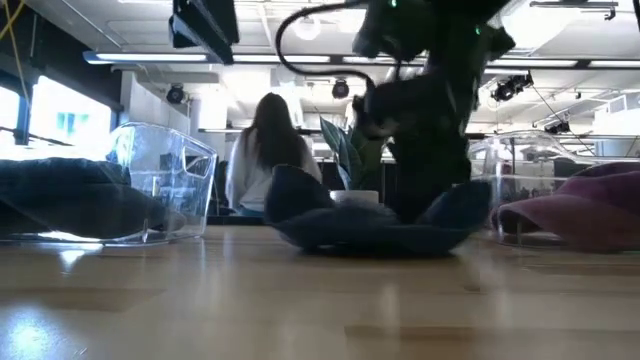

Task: Pick & Place hat
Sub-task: Put the blue cap into the left transparent bin

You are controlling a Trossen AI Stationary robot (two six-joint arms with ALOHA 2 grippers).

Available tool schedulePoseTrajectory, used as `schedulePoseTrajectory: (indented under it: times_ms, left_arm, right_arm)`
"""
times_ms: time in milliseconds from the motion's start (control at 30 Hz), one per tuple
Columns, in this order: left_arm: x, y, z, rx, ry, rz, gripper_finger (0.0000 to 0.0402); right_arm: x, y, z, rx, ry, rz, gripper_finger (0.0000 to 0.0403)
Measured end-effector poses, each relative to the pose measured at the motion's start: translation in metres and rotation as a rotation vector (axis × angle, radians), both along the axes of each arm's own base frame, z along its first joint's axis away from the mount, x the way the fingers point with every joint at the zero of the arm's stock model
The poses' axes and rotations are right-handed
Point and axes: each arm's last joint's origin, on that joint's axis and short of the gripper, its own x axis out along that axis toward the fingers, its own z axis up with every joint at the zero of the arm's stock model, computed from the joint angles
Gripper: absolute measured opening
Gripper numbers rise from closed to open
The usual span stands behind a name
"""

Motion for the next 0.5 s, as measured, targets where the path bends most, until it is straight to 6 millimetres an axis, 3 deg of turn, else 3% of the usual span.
schedulePoseTrajectory:
  times_ms: [100, 267, 333, 500]
  left_arm:
    - [0.003, -0.001, 0.003, -0.006, -0.036, -0.007, 0.0145]
    - [0.009, -0.002, -0.004, 0.004, -0.025, -0.005, 0.0145]
    - [0.009, -0.002, -0.003, 0.001, -0.031, -0.003, 0.0145]
    - [0.006, -0.001, -0.005, 0.001, 0.005, -0.007, 0.0145]
  right_arm:
    - [-0.007, 0.004, 0.014, 0.002, -0.004, 0.027, 0.0004]
    - [-0.011, 0.01, 0.046, 0.013, -0.164, 0.062, 0.0023]
    - [-0.009, 0.015, 0.057, 0.027, -0.257, 0.152, 0.0035]
    - [-0.007, 0.033, 0.051, -0.017, -0.278, 0.4, 0.0099]
